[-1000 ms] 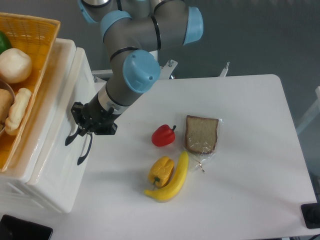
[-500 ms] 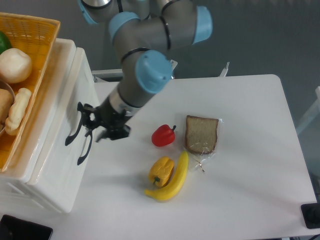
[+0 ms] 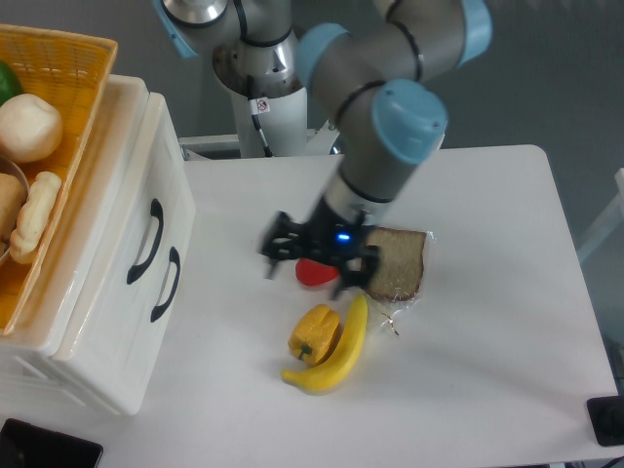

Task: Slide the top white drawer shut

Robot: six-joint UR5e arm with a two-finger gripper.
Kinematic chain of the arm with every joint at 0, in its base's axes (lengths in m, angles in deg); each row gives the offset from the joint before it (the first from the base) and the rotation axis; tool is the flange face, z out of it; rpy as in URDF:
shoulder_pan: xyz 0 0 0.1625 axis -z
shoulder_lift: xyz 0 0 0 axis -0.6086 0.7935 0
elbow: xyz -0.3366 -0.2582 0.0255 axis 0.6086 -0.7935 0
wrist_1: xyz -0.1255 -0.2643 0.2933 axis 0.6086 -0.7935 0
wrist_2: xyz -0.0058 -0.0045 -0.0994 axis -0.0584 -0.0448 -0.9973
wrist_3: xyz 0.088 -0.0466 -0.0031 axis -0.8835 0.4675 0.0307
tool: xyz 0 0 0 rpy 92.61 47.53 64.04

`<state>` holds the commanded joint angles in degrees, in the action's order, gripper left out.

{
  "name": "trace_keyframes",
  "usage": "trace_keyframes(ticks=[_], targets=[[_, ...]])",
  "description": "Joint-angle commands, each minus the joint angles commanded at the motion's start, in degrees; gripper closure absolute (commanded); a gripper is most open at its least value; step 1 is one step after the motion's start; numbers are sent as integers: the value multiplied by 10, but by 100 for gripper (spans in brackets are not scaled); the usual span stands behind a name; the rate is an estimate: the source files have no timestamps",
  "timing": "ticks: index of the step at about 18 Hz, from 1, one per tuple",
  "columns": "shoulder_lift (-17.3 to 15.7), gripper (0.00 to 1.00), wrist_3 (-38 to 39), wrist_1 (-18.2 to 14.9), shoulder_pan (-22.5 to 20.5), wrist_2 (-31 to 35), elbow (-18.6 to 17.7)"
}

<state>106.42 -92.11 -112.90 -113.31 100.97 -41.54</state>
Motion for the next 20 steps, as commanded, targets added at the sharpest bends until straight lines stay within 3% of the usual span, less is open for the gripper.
trace_keyframes(ticks=[5,14,17,20], targets=[[26,0,-215,-3,-51,66,14],[36,0,-420,-6,-151,80,15],[45,0,-491,-4,-166,113,16],[56,0,-506,-4,-173,115,24]])
